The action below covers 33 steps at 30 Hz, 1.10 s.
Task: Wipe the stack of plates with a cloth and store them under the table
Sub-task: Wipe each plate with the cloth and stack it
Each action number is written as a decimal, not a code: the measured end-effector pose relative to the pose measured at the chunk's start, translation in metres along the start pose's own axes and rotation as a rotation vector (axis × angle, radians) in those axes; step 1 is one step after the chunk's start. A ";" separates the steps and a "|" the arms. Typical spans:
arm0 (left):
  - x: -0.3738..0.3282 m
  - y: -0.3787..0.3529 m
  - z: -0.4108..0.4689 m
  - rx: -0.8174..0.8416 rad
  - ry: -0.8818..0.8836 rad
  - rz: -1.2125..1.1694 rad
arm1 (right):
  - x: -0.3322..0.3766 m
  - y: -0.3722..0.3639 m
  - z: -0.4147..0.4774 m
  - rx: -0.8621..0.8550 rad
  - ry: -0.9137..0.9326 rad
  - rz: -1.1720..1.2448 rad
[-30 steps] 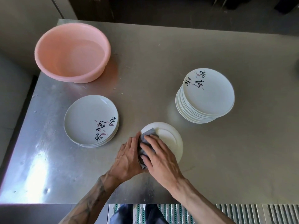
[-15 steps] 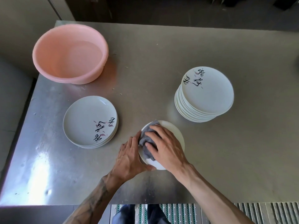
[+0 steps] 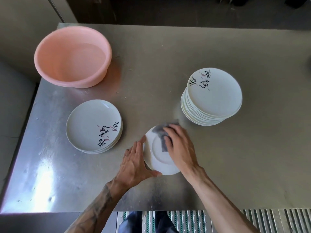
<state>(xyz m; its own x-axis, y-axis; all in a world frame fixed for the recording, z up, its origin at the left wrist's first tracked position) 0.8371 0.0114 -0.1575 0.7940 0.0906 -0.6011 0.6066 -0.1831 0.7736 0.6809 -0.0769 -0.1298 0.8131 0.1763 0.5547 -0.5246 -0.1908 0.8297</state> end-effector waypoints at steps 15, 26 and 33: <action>-0.004 0.001 -0.001 0.008 0.028 -0.050 | -0.038 0.015 -0.108 -0.142 -0.246 0.111; -0.001 0.001 0.001 -0.006 0.050 -0.104 | -0.025 0.014 -0.058 -0.144 -0.145 0.106; 0.000 0.005 -0.011 -0.071 0.126 -0.418 | -0.034 0.025 -0.087 -0.168 -0.201 0.158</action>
<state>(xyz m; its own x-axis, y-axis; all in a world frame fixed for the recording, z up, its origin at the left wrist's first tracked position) 0.8408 0.0213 -0.1519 0.4759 0.2618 -0.8396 0.8744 -0.0384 0.4836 0.6178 -0.0036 -0.1224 0.7430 -0.0408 0.6681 -0.6693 -0.0349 0.7422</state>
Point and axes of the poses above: each hand's wrist, its own z-axis towards the middle knuckle, its own y-axis out of the back of the hand, x = y × z, the point moved 7 cm from there along z, towards the middle knuckle, and after that the axes turned 7 degrees about -y, right-handed, at the moved point
